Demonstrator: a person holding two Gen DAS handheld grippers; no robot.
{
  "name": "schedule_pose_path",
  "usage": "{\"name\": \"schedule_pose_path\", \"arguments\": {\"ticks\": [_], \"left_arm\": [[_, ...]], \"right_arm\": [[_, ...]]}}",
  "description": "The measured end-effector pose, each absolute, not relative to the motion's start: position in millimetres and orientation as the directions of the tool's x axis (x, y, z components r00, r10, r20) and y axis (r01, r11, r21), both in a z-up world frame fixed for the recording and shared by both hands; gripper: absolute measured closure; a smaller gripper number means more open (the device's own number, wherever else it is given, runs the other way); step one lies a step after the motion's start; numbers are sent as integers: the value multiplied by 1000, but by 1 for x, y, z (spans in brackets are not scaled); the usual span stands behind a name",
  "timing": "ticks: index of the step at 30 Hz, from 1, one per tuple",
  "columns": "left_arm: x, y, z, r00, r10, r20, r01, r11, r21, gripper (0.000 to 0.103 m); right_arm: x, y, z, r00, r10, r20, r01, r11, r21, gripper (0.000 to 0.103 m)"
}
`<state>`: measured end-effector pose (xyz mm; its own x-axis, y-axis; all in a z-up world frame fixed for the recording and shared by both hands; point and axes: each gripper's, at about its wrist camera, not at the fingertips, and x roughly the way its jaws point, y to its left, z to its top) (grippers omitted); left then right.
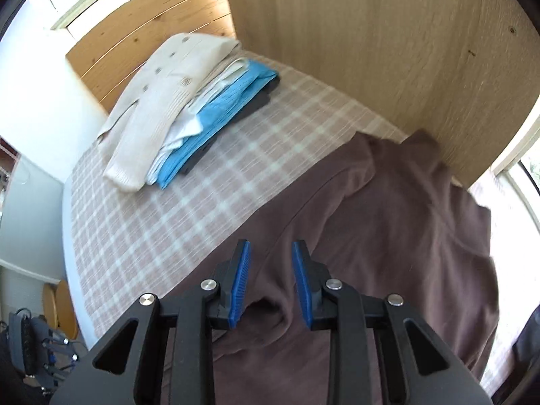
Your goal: Fold clothes
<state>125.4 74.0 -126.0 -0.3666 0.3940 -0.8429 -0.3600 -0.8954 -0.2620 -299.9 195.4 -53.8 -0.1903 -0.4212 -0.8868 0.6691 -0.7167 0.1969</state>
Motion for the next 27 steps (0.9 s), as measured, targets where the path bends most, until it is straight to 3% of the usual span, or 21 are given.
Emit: {"name": "schedule_pose_path", "arguments": {"ticks": [7, 10, 15, 19, 21, 27], "left_arm": [[101, 82, -159, -276, 370, -887, -374, -892, -255, 101], [105, 81, -159, -248, 382, -890, -381, -883, -273, 100], [113, 82, -153, -234, 406, -884, -408, -866, -289, 100], [123, 83, -164, -234, 411, -881, -442, -852, -281, 98], [122, 79, -161, -230, 413, -881, -417, -860, -294, 99], [146, 95, -145, -250, 456, -854, -478, -825, -300, 99]], "right_arm": [[-361, 169, -120, -176, -347, -921, 690, -711, 136, 77], [-356, 174, -106, -185, -314, -931, 701, -706, 99, 77], [-312, 194, -78, -84, -412, -907, 727, -648, 227, 75], [-270, 186, -112, -81, -299, -951, 789, -603, 122, 75], [-267, 189, -116, -122, -300, -946, 784, -614, 93, 70], [-232, 228, -83, -94, -391, -915, 707, -673, 215, 68]]}}
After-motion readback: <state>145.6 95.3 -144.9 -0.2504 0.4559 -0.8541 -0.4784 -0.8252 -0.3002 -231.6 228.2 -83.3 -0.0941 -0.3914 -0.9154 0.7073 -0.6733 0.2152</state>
